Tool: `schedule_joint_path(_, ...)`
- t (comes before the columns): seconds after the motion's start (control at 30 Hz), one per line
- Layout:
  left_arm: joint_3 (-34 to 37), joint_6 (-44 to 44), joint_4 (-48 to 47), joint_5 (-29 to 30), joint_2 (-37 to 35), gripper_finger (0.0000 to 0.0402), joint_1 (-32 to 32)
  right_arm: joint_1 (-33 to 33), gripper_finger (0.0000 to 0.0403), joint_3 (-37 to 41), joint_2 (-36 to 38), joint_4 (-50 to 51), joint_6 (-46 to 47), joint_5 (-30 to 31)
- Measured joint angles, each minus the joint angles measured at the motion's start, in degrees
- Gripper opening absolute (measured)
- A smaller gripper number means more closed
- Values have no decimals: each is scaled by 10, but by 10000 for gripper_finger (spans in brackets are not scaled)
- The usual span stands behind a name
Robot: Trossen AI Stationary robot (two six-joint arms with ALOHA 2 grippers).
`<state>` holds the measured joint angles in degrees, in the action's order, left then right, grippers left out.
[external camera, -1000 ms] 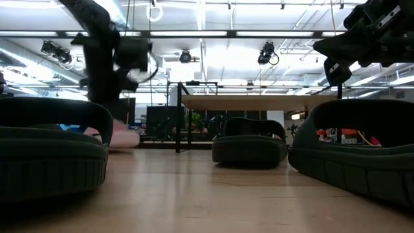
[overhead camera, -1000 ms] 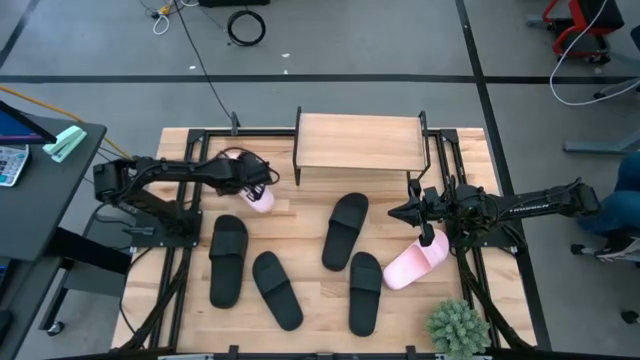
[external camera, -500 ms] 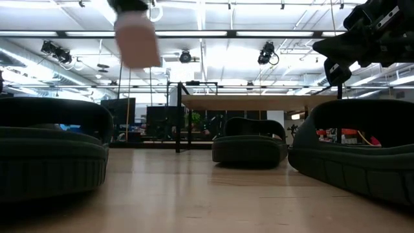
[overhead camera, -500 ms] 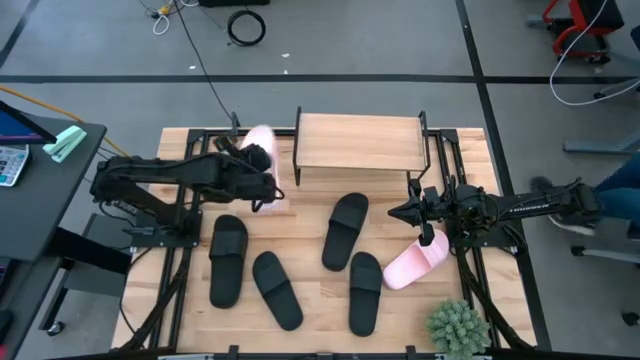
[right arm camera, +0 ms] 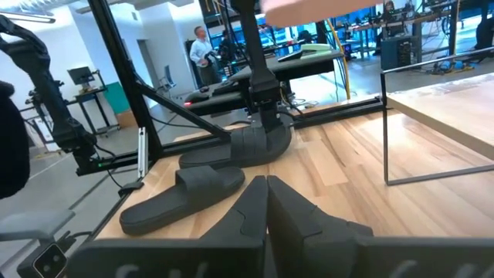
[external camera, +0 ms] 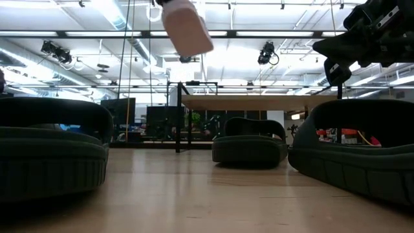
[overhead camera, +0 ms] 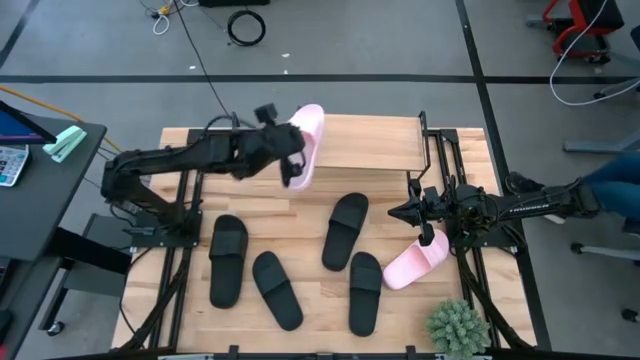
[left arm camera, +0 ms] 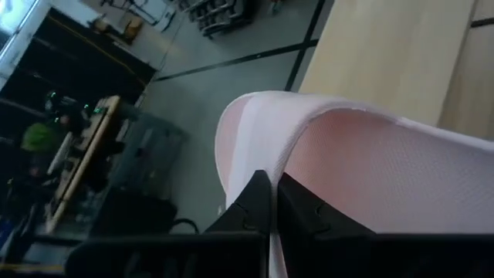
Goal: Pick and place slides into the shelf
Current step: Put the left pink slide on the shelf
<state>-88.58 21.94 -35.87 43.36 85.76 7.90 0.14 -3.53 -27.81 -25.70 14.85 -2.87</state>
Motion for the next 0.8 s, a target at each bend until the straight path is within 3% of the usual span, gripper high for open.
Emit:
schedule_joint_path(0.23,0,34,107,-116,86,11,97,0,14,0,0,0,0,0)
schedule_joint_path(0.5,1,58,124,-120,168,11,151,0,14,0,0,0,0,0)
schedule_joint_path(0.8,1,58,132,-121,179,21,173,0,14,0,0,0,0,0)
